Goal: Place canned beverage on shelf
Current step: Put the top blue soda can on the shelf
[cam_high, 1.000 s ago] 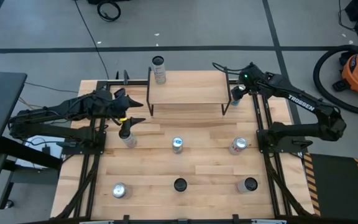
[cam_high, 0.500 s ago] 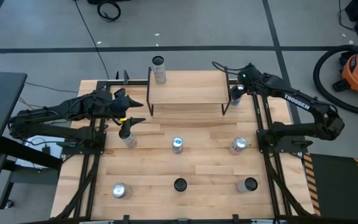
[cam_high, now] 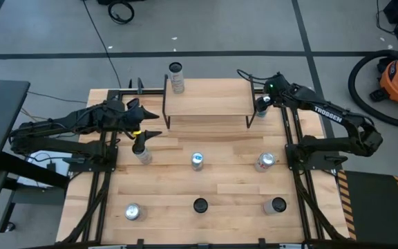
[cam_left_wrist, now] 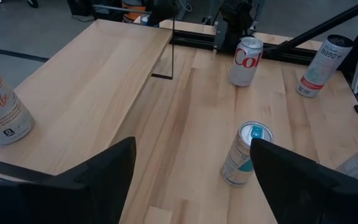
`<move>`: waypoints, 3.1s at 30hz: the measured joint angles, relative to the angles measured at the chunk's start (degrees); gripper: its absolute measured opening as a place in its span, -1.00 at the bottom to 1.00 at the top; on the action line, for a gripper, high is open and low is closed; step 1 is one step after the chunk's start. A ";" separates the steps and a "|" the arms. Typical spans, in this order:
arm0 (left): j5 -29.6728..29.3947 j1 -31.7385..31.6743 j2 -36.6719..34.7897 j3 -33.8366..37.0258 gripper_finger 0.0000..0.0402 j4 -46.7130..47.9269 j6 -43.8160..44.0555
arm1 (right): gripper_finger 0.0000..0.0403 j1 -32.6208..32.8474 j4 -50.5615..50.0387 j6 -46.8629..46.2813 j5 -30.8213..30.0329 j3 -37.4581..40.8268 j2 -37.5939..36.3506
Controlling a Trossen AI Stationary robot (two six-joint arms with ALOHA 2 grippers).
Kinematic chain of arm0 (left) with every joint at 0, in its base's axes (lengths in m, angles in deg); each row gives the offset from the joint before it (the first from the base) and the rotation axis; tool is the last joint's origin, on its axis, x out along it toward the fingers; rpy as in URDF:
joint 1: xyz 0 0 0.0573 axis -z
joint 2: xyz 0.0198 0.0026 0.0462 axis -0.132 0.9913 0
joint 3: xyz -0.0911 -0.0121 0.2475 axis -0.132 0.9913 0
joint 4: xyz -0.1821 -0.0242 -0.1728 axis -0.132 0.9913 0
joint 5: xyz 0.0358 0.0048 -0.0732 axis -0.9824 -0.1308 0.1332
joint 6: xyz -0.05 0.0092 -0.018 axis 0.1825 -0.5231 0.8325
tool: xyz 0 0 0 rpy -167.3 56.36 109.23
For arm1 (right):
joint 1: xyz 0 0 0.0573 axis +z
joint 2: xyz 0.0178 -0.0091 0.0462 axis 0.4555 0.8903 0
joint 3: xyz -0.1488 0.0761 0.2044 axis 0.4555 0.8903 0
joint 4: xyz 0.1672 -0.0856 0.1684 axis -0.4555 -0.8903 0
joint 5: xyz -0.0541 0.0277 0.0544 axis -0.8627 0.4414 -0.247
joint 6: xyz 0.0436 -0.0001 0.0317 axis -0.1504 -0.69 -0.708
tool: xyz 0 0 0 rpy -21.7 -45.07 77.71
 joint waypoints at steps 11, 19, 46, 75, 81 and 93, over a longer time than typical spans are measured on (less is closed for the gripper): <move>0.00 -0.01 0.00 0.00 0.59 -0.27 -0.02 | 0.92 0.00 2.40 0.42 -1.55 3.38 0.02; 0.00 -0.01 0.00 0.00 0.59 -0.64 0.00 | 0.73 0.02 2.73 0.44 -1.60 3.53 0.02; 0.00 -0.01 0.00 0.00 0.59 -0.51 -0.02 | 0.23 0.02 -12.00 4.76 -2.72 -12.03 0.00; -0.01 0.00 0.00 0.00 0.59 -0.51 1.53 | 0.23 0.36 -21.80 11.61 0.15 -47.44 10.39; 0.00 0.00 0.00 0.00 0.59 -0.51 1.53 | 0.23 2.79 -23.35 11.81 0.17 -51.00 14.75; 0.00 -0.01 0.00 0.00 0.59 -0.49 1.81 | 0.23 9.23 -23.39 13.41 0.54 -52.25 21.28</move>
